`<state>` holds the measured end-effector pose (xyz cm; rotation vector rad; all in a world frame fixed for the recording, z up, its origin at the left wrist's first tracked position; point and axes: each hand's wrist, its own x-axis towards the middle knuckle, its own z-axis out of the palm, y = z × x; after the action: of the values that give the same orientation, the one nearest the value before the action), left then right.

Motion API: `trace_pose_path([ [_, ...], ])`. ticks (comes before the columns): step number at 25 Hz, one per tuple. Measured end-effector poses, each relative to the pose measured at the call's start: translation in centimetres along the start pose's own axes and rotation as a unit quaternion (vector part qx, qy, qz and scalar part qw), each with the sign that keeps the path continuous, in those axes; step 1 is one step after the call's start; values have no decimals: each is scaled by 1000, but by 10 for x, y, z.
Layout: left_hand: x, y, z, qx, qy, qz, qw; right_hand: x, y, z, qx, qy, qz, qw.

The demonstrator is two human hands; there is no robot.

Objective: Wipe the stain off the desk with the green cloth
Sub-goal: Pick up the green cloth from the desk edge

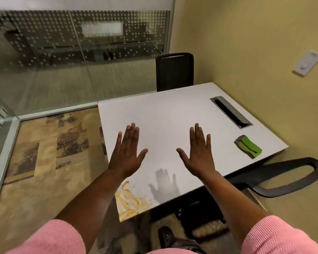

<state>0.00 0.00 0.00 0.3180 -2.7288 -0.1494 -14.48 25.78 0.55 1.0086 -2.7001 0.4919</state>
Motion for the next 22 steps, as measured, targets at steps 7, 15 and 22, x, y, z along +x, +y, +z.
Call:
trace_pose_path([
  [7, 17, 50, 25, 12, -47, 34, 998, -16, 42, -10, -34, -33, 28, 998],
  [15, 90, 143, 85, 14, -72, 51, 996, 17, 167, -20, -10, -33, 26, 999],
  [22, 173, 269, 152, -8, -98, 37, 994, 47, 336, -28, 16, -57, 35, 998],
])
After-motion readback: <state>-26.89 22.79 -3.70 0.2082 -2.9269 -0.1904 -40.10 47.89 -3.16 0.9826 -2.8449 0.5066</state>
